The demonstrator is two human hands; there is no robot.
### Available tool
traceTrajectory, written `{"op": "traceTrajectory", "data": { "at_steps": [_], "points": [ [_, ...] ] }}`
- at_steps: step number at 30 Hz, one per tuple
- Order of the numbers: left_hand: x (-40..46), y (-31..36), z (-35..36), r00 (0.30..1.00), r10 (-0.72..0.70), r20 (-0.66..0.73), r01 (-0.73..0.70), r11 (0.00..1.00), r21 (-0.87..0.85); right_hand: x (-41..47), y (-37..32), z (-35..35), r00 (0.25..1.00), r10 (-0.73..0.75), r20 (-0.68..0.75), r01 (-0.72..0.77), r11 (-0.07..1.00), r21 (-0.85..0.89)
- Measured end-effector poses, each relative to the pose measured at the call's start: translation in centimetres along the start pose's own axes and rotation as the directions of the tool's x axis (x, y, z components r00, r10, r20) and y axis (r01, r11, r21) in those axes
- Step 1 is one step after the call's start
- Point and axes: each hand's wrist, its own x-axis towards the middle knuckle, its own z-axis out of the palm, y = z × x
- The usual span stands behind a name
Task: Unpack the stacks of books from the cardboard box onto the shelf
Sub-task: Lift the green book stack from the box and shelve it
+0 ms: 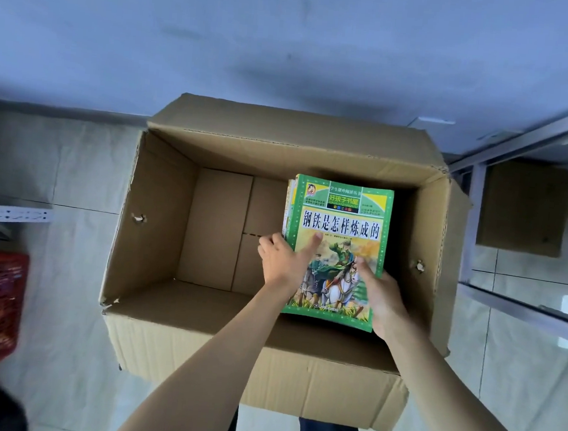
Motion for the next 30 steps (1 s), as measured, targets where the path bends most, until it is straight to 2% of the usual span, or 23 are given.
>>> {"op": "traceTrajectory", "data": {
  "at_steps": [3, 10, 13, 16, 18, 21, 24, 27, 30],
  "points": [
    [-0.1, -0.1, -0.3, 0.999, -0.002, 0.034, 0.003, 0.999, -0.031, 0.0, 0.2, 0.3, 1.000, -0.004, -0.009, 0.004, 1.000, 0.004],
    [-0.8, 0.3, -0.1, 0.999, -0.016, -0.042, 0.013, 0.997, -0.074, 0.1, 0.2, 0.3, 1.000, -0.013, -0.019, 0.014, 1.000, 0.028],
    [0.4, 0.7, -1.4, 0.987, -0.131, 0.096, 0.149, 0.966, -0.212, 0.1, 0.0, 0.1, 1.000, -0.017, -0.009, 0.017, 1.000, 0.021],
    [1.0, 0.7, -2.2, 0.959, -0.104, 0.263, 0.185, 0.933, -0.309, -0.2, -0.5, -0.3, 1.000, -0.023, 0.009, 0.023, 1.000, 0.007],
    [1.0, 0.2, -2.4, 0.945, -0.073, 0.320, 0.213, 0.878, -0.429, -0.7, -0.6, -0.2, 0.999, -0.032, 0.039, 0.032, 0.999, 0.008],
    [0.4, -0.5, -3.3, 0.942, -0.065, 0.329, 0.251, 0.786, -0.565, -2.3, -0.9, -0.3, 0.994, -0.054, 0.095, 0.051, 0.998, 0.030],
    [-1.1, -0.8, -5.5, 0.932, -0.020, 0.363, 0.268, 0.712, -0.648, -4.6, -1.8, -0.4, 0.985, -0.105, 0.136, 0.106, 0.994, -0.002],
    [-3.3, -0.8, -8.8, 0.879, 0.089, 0.468, 0.308, 0.642, -0.702, -7.1, -3.8, -0.5, 0.966, -0.182, 0.185, 0.182, 0.983, 0.015],
    [-5.6, -0.2, -13.1, 0.863, 0.170, 0.475, 0.308, 0.567, -0.764, -10.1, -7.3, -0.1, 0.920, -0.279, 0.276, 0.294, 0.956, -0.013]
  ]
}}
